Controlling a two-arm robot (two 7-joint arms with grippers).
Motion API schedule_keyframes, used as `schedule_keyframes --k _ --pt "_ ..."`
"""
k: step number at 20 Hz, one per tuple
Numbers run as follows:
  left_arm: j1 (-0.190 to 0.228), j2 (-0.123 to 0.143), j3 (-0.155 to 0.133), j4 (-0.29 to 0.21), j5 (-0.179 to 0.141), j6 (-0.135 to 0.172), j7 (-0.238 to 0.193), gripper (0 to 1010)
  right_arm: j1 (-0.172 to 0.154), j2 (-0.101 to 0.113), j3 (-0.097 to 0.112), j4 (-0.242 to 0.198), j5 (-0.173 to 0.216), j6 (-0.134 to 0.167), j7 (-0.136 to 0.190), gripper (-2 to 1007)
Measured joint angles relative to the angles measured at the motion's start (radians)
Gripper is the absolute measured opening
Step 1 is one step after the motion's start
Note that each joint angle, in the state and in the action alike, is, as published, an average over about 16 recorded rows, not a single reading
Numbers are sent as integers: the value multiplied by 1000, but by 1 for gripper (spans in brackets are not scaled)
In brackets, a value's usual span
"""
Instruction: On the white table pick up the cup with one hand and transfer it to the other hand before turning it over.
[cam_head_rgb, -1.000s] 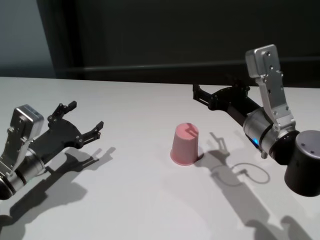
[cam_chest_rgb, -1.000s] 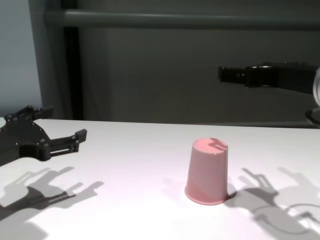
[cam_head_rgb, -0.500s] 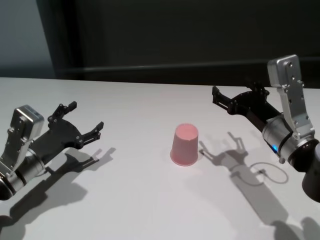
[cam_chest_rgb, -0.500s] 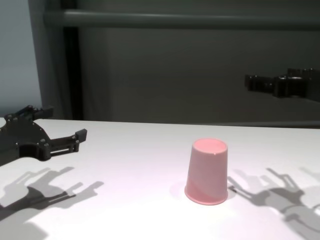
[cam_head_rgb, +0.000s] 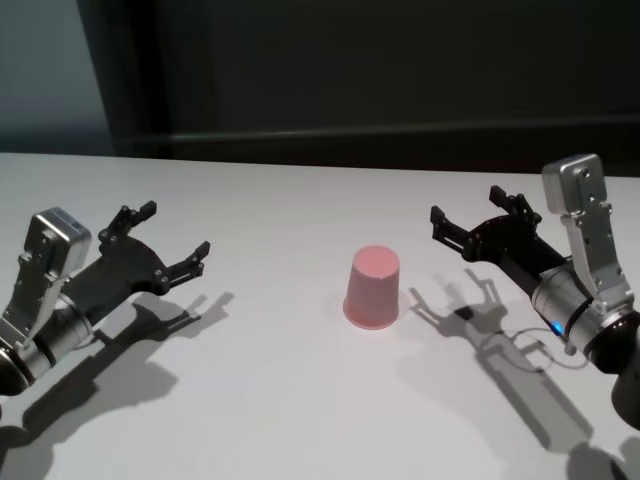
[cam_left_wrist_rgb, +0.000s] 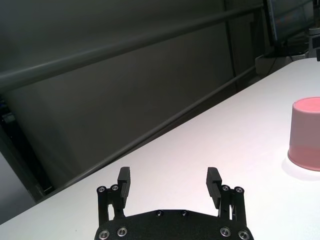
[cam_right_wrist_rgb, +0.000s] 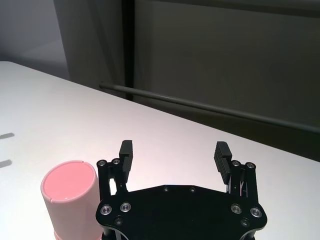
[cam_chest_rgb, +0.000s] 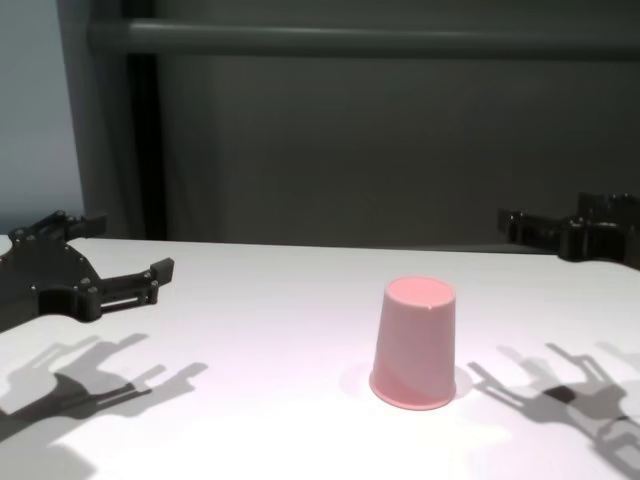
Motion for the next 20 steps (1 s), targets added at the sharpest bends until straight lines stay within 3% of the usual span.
schedule_keyframes --k 9,20 --pt "0 0 0 0 0 0 0 1001 -39 -2 5 48 -30 -40 22 1002" --pt "0 0 0 0 0 0 0 1001 -78 -22 11 61 -61 -36 14 1001"
